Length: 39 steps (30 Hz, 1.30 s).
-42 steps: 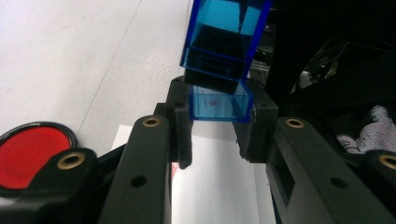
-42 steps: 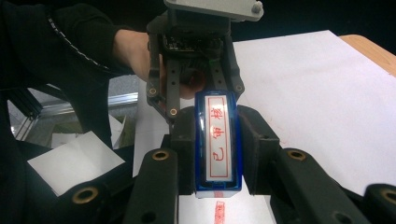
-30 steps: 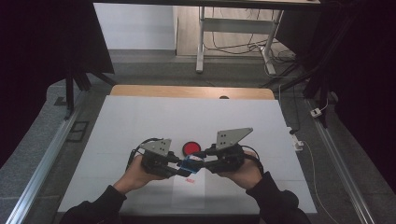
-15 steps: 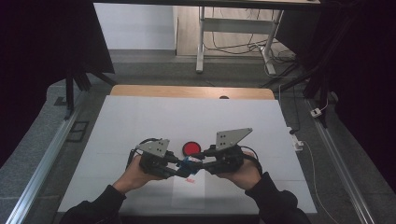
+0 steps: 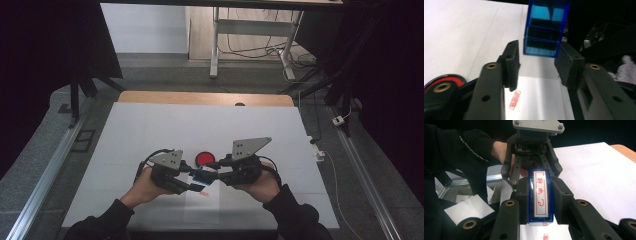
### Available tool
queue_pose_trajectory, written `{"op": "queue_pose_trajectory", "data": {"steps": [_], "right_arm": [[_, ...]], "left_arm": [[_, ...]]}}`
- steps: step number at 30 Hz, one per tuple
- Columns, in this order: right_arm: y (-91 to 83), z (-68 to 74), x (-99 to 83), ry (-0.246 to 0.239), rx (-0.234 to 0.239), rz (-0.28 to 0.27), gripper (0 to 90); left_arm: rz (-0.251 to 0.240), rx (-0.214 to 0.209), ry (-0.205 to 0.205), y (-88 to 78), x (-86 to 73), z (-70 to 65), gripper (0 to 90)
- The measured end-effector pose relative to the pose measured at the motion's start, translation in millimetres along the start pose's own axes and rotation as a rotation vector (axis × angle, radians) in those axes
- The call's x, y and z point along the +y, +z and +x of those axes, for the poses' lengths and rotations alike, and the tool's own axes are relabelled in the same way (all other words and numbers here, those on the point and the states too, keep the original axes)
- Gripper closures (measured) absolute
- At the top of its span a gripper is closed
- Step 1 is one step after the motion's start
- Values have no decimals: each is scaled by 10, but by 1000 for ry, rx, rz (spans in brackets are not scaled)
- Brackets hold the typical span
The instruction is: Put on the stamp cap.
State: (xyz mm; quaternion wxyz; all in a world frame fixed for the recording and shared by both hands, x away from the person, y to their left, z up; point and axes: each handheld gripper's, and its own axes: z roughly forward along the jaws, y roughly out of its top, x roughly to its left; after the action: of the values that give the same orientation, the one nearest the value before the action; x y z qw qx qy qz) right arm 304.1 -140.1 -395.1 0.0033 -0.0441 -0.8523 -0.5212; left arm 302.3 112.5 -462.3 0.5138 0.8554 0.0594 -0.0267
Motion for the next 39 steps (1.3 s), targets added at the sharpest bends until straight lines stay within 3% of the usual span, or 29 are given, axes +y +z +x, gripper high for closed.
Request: {"op": "queue_pose_trajectory", "data": {"steps": [21,30,34,39], "right_arm": [[-11,21,-4,-2,-43,20,700],[-6,28,-16,0,-62,25,700],[-6,31,-18,1,-71,29,700],[-10,28,-19,4,-82,32,699]], "left_arm": [[59,148,-134,-198,-94,-124,316],[68,246,-236,-349,-195,-226,210],[79,305,-264,-426,-240,-304,158],[89,345,-309,-513,-321,-392,129]]}}
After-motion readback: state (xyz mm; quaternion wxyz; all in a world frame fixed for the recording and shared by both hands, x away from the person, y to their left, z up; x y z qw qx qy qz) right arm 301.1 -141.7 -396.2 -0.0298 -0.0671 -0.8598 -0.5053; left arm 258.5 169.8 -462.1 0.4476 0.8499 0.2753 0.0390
